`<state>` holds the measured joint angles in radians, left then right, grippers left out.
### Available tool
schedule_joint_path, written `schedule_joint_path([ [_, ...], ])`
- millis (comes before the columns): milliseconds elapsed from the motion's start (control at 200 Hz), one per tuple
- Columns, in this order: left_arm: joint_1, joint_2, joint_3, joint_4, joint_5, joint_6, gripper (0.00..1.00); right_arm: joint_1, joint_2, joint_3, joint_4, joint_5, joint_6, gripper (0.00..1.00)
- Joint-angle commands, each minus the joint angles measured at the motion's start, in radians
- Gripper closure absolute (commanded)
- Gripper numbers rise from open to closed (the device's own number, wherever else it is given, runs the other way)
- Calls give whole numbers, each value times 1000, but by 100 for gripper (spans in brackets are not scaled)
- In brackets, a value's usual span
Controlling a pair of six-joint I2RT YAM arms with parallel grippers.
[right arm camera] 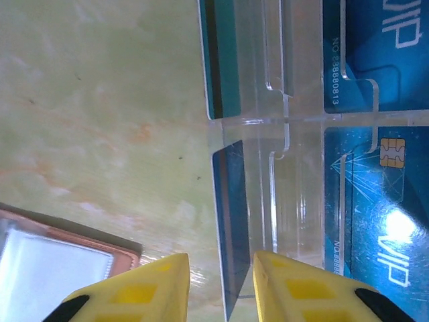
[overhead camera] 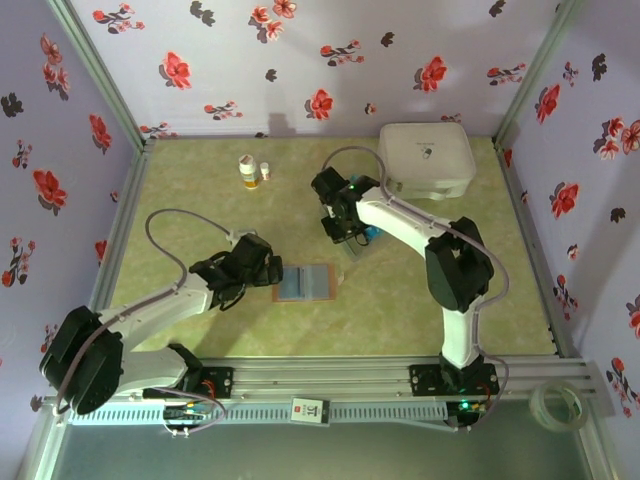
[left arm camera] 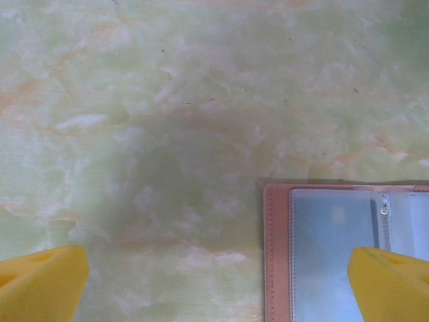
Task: Put the credit cards into the card holder
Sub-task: Pick up the credit card from the storage box.
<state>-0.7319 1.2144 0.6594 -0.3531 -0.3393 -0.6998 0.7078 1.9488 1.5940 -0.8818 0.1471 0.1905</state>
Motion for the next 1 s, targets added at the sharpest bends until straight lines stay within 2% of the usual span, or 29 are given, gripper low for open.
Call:
schedule_joint_path([
  [0,9,16,26,-13,6,11,0,8,16,-8,-38,76,-40,69],
  [495,9,25,17,-1,15,7,0,7,65,-43,3,46,-28,72],
  [990,9,19,-16,22,35,-10,0,6,87,-34,7,57,-29,80],
])
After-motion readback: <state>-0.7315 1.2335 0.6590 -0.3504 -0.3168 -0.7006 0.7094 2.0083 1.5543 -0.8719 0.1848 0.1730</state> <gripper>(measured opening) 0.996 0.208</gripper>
